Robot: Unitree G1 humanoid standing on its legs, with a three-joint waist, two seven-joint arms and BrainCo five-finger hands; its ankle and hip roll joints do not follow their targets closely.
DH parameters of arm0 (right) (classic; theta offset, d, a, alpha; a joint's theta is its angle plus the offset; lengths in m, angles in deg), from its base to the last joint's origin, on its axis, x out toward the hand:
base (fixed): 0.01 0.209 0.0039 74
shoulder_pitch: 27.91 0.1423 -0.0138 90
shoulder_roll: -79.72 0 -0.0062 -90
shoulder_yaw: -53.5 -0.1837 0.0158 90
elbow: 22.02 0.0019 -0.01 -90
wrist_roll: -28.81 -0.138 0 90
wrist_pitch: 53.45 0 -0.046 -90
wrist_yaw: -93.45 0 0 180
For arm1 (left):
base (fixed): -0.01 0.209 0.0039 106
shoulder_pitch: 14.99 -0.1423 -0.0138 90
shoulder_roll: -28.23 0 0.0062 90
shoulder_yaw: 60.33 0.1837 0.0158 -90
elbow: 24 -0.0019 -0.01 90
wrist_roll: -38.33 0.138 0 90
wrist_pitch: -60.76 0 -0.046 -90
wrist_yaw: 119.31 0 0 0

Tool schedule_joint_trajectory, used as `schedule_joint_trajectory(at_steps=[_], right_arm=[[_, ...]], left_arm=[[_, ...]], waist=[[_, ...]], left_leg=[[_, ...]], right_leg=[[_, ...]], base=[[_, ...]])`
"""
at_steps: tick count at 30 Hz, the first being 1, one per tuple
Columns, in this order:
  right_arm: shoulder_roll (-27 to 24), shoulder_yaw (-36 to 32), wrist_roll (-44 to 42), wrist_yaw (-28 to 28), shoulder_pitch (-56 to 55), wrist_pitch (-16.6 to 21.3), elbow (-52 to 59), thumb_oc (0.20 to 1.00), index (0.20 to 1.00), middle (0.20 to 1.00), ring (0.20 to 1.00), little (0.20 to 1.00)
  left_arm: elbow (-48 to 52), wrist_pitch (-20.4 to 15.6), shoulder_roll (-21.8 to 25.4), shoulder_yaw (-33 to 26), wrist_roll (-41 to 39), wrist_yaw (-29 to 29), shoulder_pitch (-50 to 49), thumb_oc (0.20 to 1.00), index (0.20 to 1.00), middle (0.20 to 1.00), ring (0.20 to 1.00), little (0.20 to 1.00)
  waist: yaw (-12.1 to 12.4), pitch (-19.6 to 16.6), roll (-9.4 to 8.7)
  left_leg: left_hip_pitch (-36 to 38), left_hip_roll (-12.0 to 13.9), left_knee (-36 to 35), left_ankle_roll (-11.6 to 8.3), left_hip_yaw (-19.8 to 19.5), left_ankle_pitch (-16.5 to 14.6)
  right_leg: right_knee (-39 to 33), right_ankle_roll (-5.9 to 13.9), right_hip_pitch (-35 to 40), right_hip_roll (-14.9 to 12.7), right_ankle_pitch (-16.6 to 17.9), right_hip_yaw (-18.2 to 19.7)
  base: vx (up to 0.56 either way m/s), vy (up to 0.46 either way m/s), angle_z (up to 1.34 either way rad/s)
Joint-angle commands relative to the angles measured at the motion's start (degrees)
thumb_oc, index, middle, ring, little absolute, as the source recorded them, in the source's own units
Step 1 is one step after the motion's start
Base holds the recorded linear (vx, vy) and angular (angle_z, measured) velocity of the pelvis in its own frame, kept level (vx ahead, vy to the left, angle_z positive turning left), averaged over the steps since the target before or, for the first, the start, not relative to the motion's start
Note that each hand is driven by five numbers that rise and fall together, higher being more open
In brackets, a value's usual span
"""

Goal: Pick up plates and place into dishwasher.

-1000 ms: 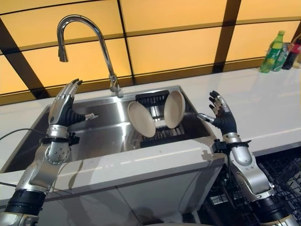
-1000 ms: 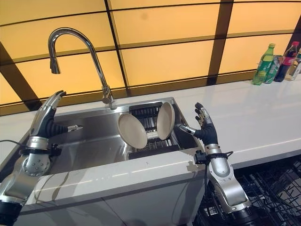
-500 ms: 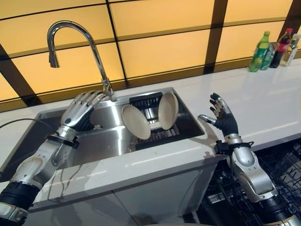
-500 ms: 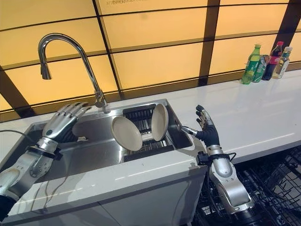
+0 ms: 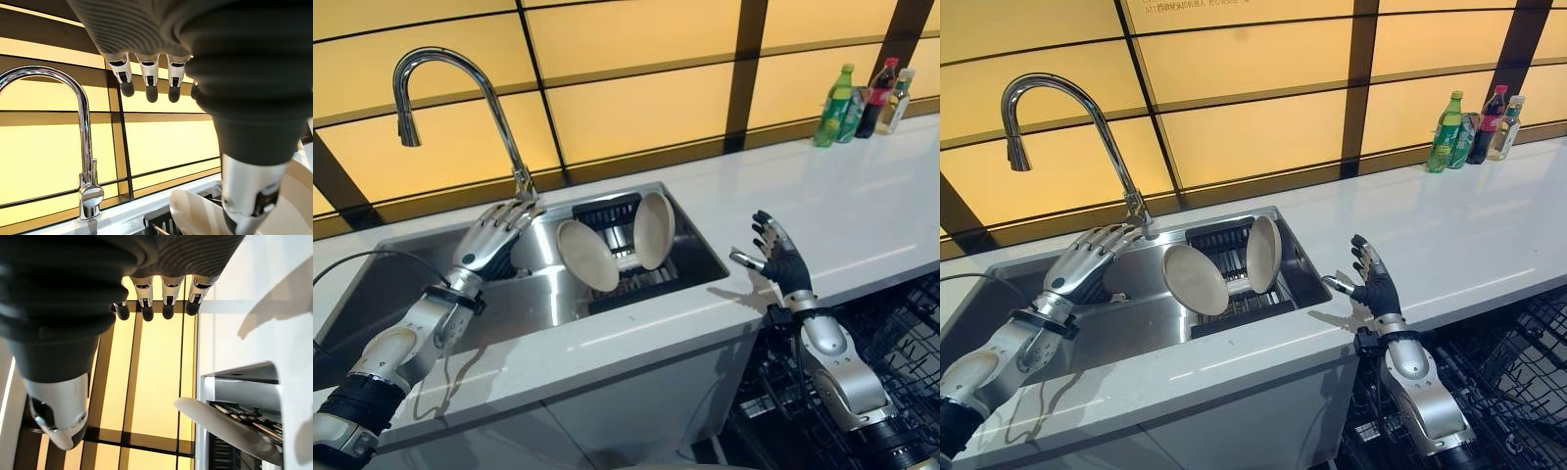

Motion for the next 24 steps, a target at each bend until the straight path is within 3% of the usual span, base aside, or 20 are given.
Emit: schedule_joint_trajectory(at_steps=[1, 12, 24], right_arm=[[-0.56, -2.14, 0.01, -0.68, 2.54, 2.11, 1.8, 1.0, 1.0, 1.0, 1.0, 1.0], [-1.23, -2.86, 0.31, -1.0, 1.5, 1.6, 1.63, 1.0, 1.0, 1.0, 1.0, 1.0], [-2.17, -2.77, 0.57, -0.63, 1.81, 2.21, 0.72, 1.0, 1.0, 1.0, 1.0, 1.0]], left_arm=[[-1.37, 1.8, 0.43, -5.58, 1.75, 3.17, 2.22, 1.0, 1.0, 1.0, 1.0, 1.0], [0.03, 2.35, -1.58, -5.34, 5.93, 4.32, 1.54, 1.0, 1.0, 1.0, 1.0, 1.0], [-0.61, 5.65, -3.25, -2.9, 6.39, 5.11, 3.82, 1.0, 1.0, 1.0, 1.0, 1.0]], waist=[[0.0, 1.6, -1.47], [-1.42, 3.72, -0.8], [-2.82, 8.15, -0.14]], left_leg=[[3.4, -1.25, 0.43, 1.92, 1.89, -6.99], [3.89, -1.63, 0.43, 2.03, 2.28, -6.59], [2.63, -1.89, 0.48, 2.27, 1.95, -4.98]], right_leg=[[-0.87, 0.9, -7.34, -0.43, 7.31, 3.24], [-0.5, 1.58, -7.62, -1.13, 8.19, 4.96], [1.25, 2.24, -10.2, -1.55, 8.97, 7.71]], base=[[0.03, 0.036, -0.03], [0.04, 0.043, -0.04], [0.01, 0.018, -0.12]])
